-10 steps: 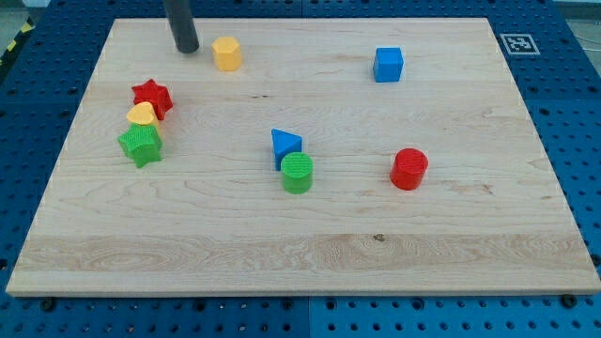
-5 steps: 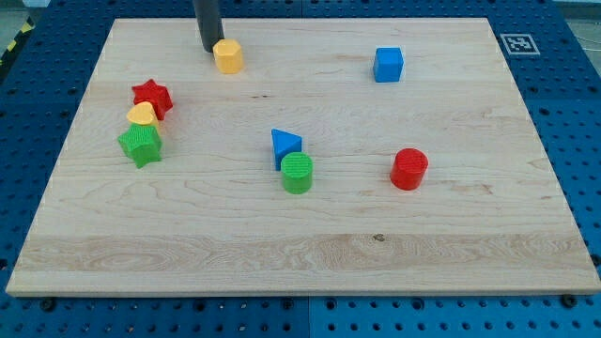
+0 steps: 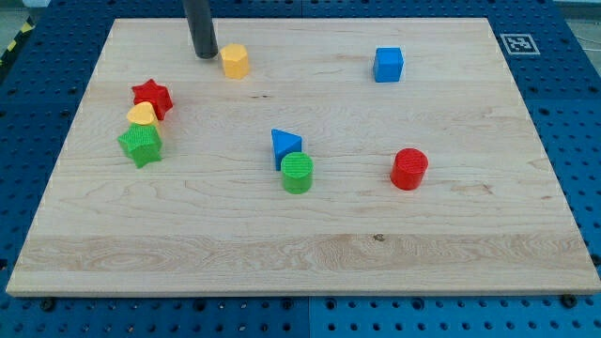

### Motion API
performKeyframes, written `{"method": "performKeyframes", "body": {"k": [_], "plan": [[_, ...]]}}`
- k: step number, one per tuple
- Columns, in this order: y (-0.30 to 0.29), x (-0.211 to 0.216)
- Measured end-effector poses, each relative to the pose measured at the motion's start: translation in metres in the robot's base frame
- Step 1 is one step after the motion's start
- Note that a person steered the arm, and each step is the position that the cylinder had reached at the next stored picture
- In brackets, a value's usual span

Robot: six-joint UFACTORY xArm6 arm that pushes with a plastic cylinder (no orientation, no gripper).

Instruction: Move the yellow hexagon parallel to the top of the blue triangle

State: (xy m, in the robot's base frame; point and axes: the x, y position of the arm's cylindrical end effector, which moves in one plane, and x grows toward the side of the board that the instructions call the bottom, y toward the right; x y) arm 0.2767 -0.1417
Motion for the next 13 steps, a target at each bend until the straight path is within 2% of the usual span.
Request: {"method": "performKeyframes", "body": {"k": [9,12,13], "plan": [[0.024,0.030],[0.046,0.010],[0.073,0.019]]}}
